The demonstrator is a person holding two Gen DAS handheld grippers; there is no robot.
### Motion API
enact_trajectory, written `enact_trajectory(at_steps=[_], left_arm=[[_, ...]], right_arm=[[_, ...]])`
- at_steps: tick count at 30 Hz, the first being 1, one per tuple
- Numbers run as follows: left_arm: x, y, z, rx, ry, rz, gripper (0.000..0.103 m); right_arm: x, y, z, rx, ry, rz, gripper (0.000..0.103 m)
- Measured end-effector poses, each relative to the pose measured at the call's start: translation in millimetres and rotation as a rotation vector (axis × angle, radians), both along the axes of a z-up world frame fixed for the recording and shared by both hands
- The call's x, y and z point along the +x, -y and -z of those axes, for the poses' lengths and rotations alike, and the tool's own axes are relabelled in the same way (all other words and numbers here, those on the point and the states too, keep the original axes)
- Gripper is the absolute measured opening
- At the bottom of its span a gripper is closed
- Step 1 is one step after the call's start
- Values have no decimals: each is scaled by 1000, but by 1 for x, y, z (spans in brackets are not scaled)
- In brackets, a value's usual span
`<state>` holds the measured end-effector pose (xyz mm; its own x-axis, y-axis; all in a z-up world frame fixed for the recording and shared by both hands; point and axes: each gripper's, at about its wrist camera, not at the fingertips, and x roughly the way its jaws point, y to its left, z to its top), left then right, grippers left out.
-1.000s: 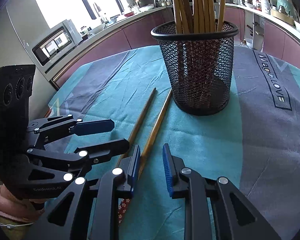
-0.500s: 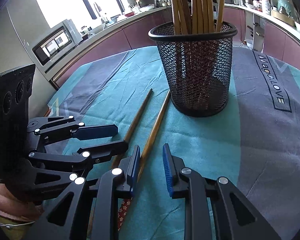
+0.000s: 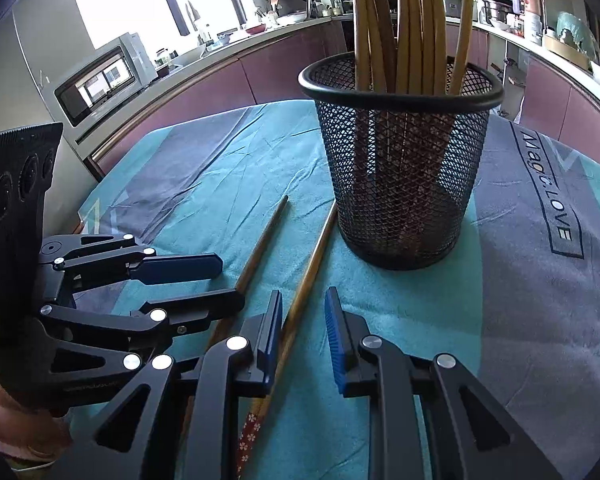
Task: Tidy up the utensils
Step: 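Grasp a red-tipped chopstick with the right gripper while the left grasps the other chopstick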
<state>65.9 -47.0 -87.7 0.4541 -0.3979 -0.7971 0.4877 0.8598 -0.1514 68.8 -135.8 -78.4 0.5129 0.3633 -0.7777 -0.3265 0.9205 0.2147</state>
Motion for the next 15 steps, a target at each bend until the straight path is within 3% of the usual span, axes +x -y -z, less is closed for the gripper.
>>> enact_trajectory(at_steps=[8, 15], left_arm=[[15, 6, 0, -6, -11, -28, 20], [21, 7, 2, -7, -5, -58, 21]], right_arm=[[8, -12, 1, -72, 29, 15, 16], [11, -11, 2, -70, 28, 26, 15]])
